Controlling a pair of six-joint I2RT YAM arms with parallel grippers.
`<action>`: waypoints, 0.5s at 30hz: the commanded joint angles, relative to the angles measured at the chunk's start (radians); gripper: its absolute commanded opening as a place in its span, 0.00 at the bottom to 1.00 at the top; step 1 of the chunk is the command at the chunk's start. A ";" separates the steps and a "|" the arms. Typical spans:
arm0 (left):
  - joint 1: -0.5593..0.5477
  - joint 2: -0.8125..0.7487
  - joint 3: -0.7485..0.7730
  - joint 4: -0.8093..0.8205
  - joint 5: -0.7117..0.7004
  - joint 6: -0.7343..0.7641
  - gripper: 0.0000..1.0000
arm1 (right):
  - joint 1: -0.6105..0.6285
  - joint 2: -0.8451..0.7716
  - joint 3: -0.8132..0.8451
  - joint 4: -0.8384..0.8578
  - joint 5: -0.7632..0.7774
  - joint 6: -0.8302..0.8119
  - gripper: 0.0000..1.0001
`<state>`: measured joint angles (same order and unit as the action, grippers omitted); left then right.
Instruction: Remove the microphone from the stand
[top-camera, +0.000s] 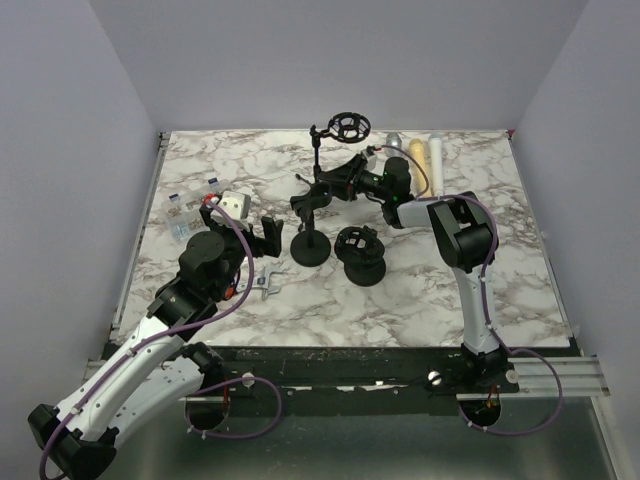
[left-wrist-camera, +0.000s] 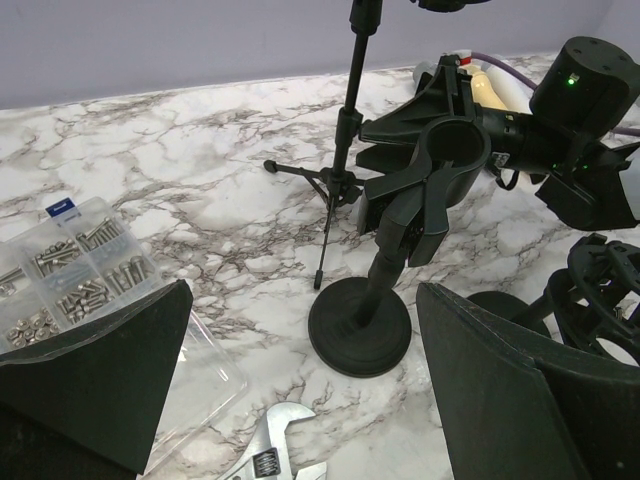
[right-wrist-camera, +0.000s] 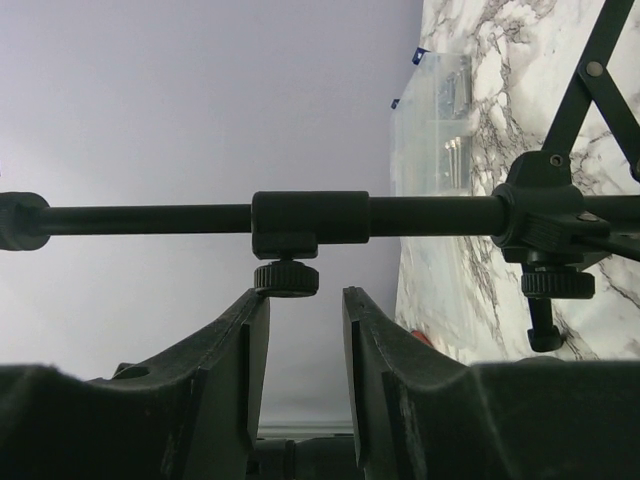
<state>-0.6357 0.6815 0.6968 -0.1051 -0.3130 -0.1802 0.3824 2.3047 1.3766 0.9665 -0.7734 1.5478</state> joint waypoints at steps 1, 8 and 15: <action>0.005 -0.007 0.005 0.016 0.023 -0.001 0.99 | 0.001 0.037 0.045 -0.005 0.019 0.005 0.41; 0.005 -0.006 0.005 0.016 0.025 -0.002 0.98 | -0.002 0.036 0.058 -0.036 0.028 -0.027 0.33; 0.006 -0.004 0.005 0.017 0.028 -0.002 0.98 | -0.004 0.013 0.085 -0.191 0.065 -0.162 0.12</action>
<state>-0.6357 0.6819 0.6968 -0.1055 -0.3058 -0.1802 0.3824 2.3127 1.4284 0.9020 -0.7658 1.4906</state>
